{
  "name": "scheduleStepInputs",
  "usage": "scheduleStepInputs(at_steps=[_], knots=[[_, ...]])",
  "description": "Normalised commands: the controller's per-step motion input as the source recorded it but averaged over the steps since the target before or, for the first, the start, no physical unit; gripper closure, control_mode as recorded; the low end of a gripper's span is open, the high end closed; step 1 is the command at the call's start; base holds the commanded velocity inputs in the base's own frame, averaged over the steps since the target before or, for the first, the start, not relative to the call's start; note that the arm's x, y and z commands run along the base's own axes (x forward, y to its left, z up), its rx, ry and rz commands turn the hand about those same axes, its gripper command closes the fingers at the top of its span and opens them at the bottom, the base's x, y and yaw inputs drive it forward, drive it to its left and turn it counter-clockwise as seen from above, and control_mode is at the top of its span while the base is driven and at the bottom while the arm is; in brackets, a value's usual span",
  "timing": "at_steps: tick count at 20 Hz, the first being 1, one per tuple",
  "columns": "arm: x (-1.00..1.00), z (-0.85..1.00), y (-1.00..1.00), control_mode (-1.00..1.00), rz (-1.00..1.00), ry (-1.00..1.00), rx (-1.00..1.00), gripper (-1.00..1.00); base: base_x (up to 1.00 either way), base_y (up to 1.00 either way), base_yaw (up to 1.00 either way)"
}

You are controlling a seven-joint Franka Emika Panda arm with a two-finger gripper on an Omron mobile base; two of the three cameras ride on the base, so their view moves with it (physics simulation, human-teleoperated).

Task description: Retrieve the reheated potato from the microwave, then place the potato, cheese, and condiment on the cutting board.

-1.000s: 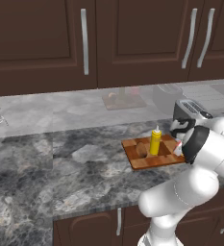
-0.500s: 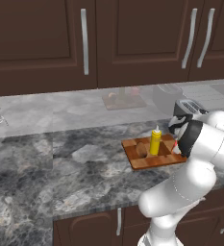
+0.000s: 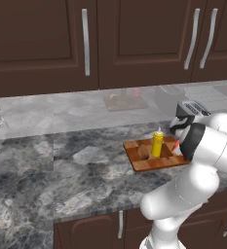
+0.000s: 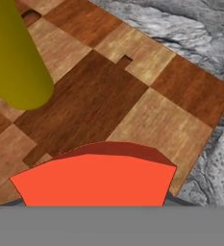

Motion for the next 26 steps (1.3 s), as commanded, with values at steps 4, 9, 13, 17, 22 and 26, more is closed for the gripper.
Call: scheduleStepInputs(at_steps=[4, 9, 13, 17, 22, 26], knots=[[0.00, -0.02, 0.16, -1.00, 0.00, -0.02, 0.00, 1.00, 0.00, 0.00, 0.00], [0.00, -0.04, 0.10, -1.00, 0.00, 0.00, 0.00, 1.00, 0.00, 0.00, 0.00], [0.02, -0.08, 0.03, -1.00, 0.00, 0.00, 0.00, 1.00, 0.00, 0.00, 0.00], [0.15, -0.07, 0.00, -1.00, 0.00, 0.00, 0.00, 1.00, 0.00, 0.00, 0.00], [0.04, -0.07, 0.09, -1.00, 0.00, 0.00, 0.00, -1.00, 0.00, 0.00, 0.00], [0.00, -0.03, 0.06, -1.00, 0.00, 0.00, 0.00, -1.00, 0.00, 0.00, 0.00]])
